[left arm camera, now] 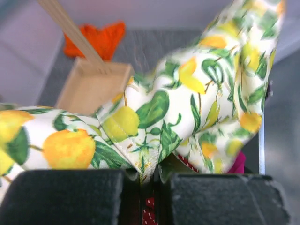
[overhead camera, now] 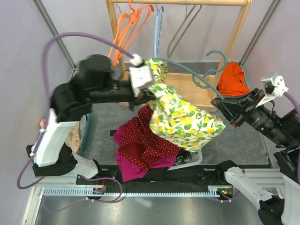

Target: Remove the skirt from the hanger

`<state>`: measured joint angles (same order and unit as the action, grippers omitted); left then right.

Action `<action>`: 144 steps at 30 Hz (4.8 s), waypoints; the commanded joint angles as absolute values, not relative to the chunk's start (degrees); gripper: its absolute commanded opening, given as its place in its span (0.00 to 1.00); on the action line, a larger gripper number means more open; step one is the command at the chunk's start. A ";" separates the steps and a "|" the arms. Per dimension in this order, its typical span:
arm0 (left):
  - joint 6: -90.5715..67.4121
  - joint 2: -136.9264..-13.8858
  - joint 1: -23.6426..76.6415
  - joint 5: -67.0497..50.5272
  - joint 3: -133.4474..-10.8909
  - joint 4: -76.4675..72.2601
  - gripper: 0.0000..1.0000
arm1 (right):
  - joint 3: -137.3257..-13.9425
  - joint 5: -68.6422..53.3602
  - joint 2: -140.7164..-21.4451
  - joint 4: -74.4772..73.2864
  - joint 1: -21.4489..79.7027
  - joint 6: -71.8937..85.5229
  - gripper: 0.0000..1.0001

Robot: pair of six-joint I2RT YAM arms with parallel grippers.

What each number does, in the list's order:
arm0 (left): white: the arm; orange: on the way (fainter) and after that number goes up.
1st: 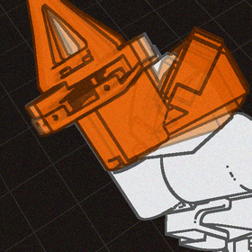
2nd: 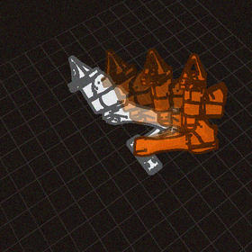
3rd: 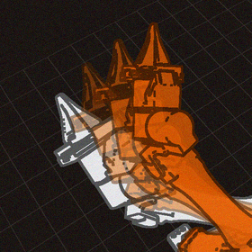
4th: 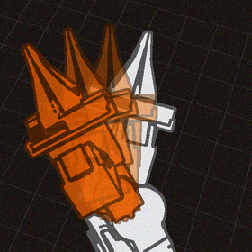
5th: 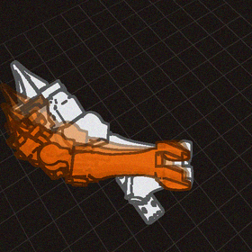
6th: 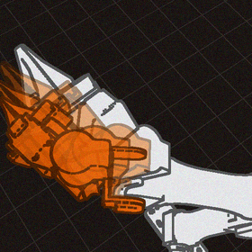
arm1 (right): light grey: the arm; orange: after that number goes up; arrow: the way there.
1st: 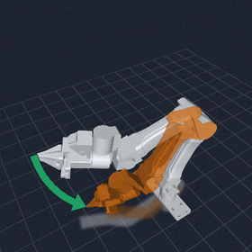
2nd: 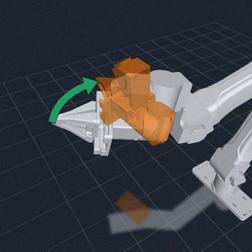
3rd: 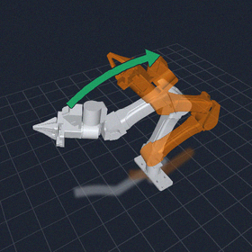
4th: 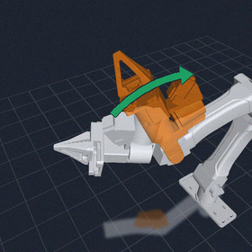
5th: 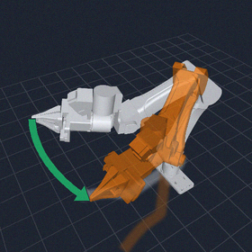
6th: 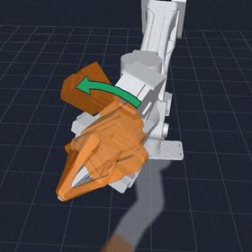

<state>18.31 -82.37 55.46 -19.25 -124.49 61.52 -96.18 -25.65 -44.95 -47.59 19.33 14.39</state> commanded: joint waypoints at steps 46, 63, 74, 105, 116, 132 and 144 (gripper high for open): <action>32.33 -74.97 54.32 -10.03 -79.74 52.47 0.02 | -84.30 26.09 -37.27 -38.33 19.42 -1.84 0.00; 30.68 -70.05 54.67 2.99 -84.36 53.52 0.99 | -93.50 35.68 -57.64 -37.97 20.38 -6.67 0.00; 27.16 -64.08 54.67 0.53 -99.75 55.55 0.99 | -106.87 53.16 -77.42 -31.92 30.84 -21.60 0.00; 24.96 -63.80 53.09 1.14 -101.07 56.16 0.99 | -115.22 67.34 -100.54 7.83 35.07 -60.57 0.00; 22.85 -67.41 51.07 -2.55 -103.80 56.16 1.00 | -116.19 63.81 -103.45 -1.22 31.64 -49.67 0.00; 22.32 -66.36 48.61 -0.88 -103.54 54.06 1.00 | -110.65 64.26 -91.42 -18.52 35.06 -24.47 0.98; 19.95 -61.35 42.63 -2.11 -95.20 51.77 0.99 | -85.18 25.58 -56.79 -42.27 37.27 10.44 0.98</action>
